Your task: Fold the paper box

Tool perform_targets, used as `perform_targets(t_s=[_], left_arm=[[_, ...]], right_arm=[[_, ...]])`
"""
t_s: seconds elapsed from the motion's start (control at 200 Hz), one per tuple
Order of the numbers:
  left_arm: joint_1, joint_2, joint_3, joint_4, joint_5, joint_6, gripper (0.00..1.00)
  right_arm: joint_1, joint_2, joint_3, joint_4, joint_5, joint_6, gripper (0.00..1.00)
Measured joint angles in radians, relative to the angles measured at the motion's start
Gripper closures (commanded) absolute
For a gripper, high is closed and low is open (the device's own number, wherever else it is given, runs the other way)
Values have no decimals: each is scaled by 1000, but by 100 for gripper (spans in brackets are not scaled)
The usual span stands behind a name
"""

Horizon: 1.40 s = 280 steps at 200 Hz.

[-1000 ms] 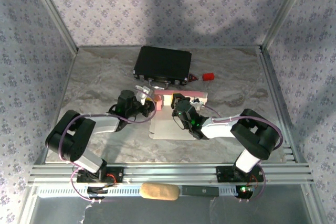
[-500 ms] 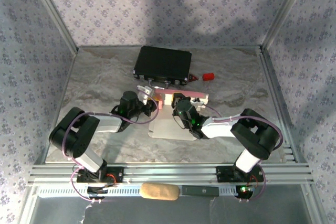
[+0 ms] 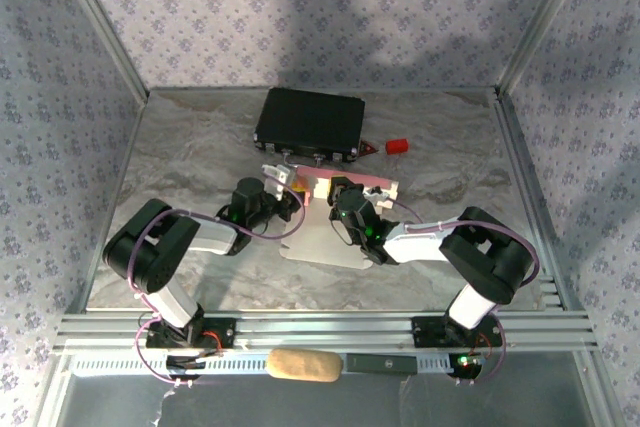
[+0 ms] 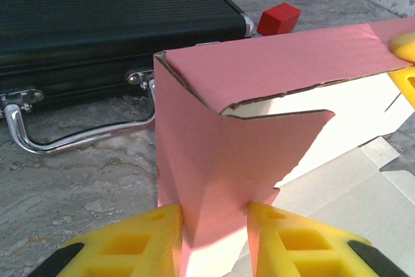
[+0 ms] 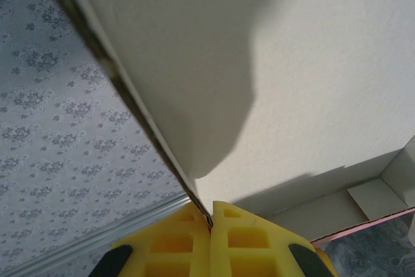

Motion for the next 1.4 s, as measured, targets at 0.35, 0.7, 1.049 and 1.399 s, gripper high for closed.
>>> perform_targets(t_s=[0.35,0.7,1.049,1.399], left_arm=[[-26,34,18,30,-57,2,65],[-35,76,38,75,-72,-1,62],[-47,105,73,71,-138,-10,90],[-93,98,69,64,-257,-8,97]], right_arm=[[-11,0,0,2,-1,0,100],[-33,-3,-2,4,-25,-19,100],[-61,-3,-2,8,-55,-34,100],[-113,-3,13,-11,-163,-135,100]])
